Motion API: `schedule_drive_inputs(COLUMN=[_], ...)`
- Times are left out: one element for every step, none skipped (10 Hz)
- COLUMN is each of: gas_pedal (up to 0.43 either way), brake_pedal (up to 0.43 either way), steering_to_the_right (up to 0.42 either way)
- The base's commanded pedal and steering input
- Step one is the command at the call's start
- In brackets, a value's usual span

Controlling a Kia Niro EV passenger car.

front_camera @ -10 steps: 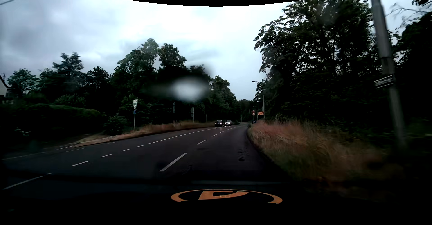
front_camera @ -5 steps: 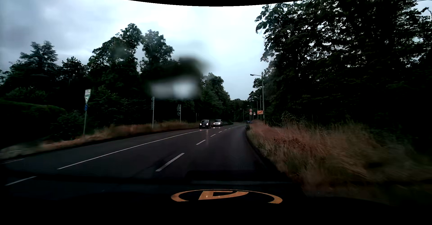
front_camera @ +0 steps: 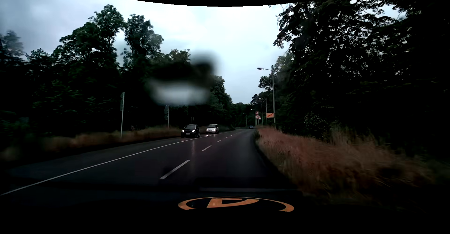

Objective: Follow the waypoints while adhering to traffic rules and regulations

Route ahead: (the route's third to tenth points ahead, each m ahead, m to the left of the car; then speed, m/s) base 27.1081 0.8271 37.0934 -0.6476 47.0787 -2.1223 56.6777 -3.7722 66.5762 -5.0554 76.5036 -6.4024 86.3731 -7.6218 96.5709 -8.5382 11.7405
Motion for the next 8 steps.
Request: schedule_drive_inputs(gas_pedal=[0.039,0.039,0.028,0.028,0.028,0.028,0.028,0.028], brake_pedal=[0.000,0.000,0.000,0.000,0.000,0.000,0.000,0.000], steering_to_the_right=[0.024,0.020,0.015,0.010,0.009,0.009,0.012,0.014])
